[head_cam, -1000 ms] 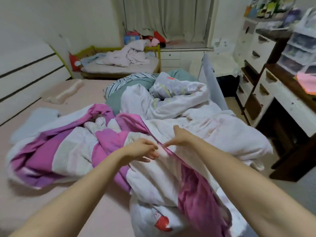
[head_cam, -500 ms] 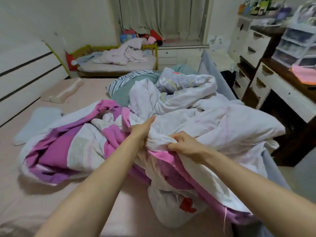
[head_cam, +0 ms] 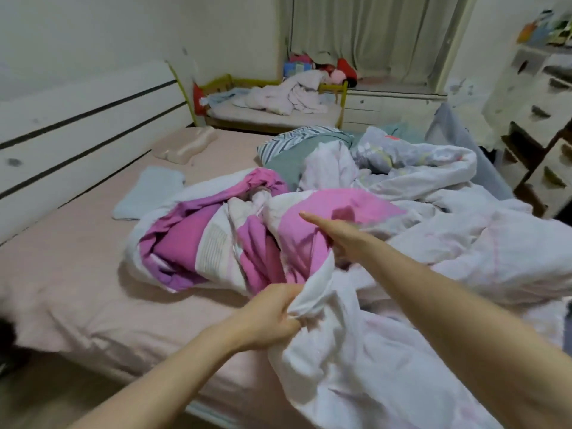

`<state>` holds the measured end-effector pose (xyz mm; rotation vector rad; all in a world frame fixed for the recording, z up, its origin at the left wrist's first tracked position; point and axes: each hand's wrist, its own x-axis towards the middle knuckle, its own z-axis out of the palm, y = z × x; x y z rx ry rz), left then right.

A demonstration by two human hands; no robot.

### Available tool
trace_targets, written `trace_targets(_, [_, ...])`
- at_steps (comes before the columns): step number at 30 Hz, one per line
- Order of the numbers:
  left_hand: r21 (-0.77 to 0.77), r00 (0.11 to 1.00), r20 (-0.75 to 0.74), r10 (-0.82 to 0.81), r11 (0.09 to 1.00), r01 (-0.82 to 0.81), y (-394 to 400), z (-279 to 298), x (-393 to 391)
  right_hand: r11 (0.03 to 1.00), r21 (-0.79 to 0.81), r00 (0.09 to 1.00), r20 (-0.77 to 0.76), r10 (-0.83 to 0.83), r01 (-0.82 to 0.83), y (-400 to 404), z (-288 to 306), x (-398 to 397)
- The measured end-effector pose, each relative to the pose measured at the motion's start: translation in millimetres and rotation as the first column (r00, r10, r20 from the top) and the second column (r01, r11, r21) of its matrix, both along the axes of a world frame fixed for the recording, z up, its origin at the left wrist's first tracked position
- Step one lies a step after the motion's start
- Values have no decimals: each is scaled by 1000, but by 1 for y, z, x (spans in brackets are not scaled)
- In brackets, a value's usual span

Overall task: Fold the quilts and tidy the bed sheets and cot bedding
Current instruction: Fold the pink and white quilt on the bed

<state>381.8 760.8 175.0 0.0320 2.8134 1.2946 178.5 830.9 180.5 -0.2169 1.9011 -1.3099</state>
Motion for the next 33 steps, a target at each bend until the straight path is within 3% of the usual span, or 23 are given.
trace_targets(2, [25,999,42,-35,999,34,-13,-10,23,994,40,993,-64,-102,104,-42,-22,15])
trace_targets(4, [117,979,180,-93,991,73,-32,-17,29,989,-14,972,-181,-147,147,-64,-39,28])
trace_targets(6, [263,933,359,-11,961,-90,-69,-25,24,998,-61,962,-269,-47,32,-80,-53,41])
trace_targets(7, [314,899,415,142,905,-288,-89,-24,18,996,-40,946,-316,69,-85,-82,-59,45])
trace_targets(9, [417,731,465,500,605,-678,-127,-24,3,922,63,812,-455,366,-381,-80,-66,53])
trace_targets(10, [451,627,488,607,440,-777,-143,-26,-7,855,129,711,-501,493,-502,-78,-68,56])
trace_targets(11, [451,566,511,647,359,-817,-155,-30,-17,789,190,618,-526,584,-584,-76,-67,58])
trace_targets(15, [296,504,608,614,414,-861,-159,-60,-66,519,354,376,-400,836,-778,-87,-68,54])
trace_targets(17, [307,527,605,597,436,-846,-159,-76,-93,431,313,328,-331,885,-846,-101,-57,32])
trace_targets(18, [282,535,592,603,468,-838,-161,-77,-103,474,246,403,-290,868,-845,-107,-51,17])
trace_targets(20, [164,536,555,636,549,-820,-179,-78,-138,726,112,679,-279,679,-679,-129,-47,-30])
trace_targets(21, [112,537,527,659,573,-812,-191,-77,-157,834,96,770,-339,540,-543,-139,-49,-54])
trace_targets(22, [92,557,495,667,597,-797,-205,-73,-177,900,106,800,-424,425,-423,-152,-56,-79])
trace_targets(24, [68,595,422,684,630,-773,-227,-69,-210,940,198,784,-519,340,-277,-170,-79,-113])
trace_targets(26, [17,597,377,708,639,-769,-249,-77,-240,934,287,796,-505,335,-211,-190,-109,-144])
trace_targets(30, [22,608,425,671,663,-748,-290,-134,-281,900,403,889,-331,315,-169,-244,-189,-204])
trace_targets(33, [76,605,459,650,650,-756,-309,-171,-279,956,279,986,-109,129,-94,-285,-240,-220])
